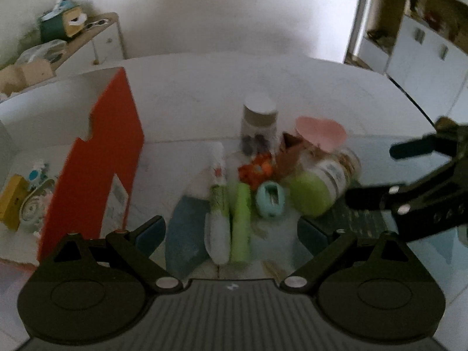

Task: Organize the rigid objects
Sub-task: 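Grasp the white glue stick with the left tool while the right tool grasps the green-lidded jar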

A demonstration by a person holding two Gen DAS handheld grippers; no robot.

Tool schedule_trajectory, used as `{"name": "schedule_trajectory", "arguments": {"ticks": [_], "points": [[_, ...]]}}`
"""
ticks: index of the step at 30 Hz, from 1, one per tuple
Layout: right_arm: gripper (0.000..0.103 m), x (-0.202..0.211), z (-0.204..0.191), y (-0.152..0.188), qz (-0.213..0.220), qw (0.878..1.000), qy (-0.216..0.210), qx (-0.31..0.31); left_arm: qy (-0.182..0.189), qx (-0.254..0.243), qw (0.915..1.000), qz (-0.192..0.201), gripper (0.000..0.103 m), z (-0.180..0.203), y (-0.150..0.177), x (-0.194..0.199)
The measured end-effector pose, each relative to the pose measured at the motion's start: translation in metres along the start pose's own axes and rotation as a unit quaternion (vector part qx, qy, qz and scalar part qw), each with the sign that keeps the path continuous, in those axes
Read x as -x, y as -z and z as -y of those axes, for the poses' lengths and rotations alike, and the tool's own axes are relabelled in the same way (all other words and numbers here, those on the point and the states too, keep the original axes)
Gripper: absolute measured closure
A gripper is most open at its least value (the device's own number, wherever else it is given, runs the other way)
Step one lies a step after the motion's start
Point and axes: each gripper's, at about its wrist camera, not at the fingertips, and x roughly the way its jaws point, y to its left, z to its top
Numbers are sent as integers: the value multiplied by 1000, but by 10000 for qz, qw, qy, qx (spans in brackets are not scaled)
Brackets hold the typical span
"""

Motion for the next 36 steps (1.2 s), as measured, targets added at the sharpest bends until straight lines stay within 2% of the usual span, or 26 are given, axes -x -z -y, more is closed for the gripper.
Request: {"name": "schedule_trajectory", "arguments": {"ticks": [10,12,14,16,17,24,28,30,35,36], "points": [[8,-20,0,-4,-142,9994,-92,293,-161,524,9984,-138,9,-16,-20,-24],[8,-22,-4,-4,-125,9990,-155,401,-206,652,9975,-165,15,-19,-24,-30],[8,-24,-9,-4,-137,9984,-125,527,-289,761,9964,-226,32,-22,-28,-37],[8,-26,-11,-5,-141,9980,-113,600,-379,862,9950,-320,40,-26,-30,-45],[8,-27,-11,-5,-137,9980,-117,614,-383,884,9947,-360,41,-28,-31,-48],[8,-34,-12,-5,-166,9983,-111,544,-344,678,9963,-409,43,-27,-30,-58],[11,-40,-15,-5,-203,9983,-107,536,-341,524,9970,-450,52,-26,-28,-65],[12,-41,-16,-4,-205,9984,-93,526,-377,440,9974,-429,53,-24,-29,-67],[18,-44,-22,-3,-217,9986,-32,477,-376,219,9984,-369,72,-17,-28,-66],[19,-45,-23,-2,-222,9987,-25,460,-376,166,9985,-365,73,-14,-28,-66]]}}
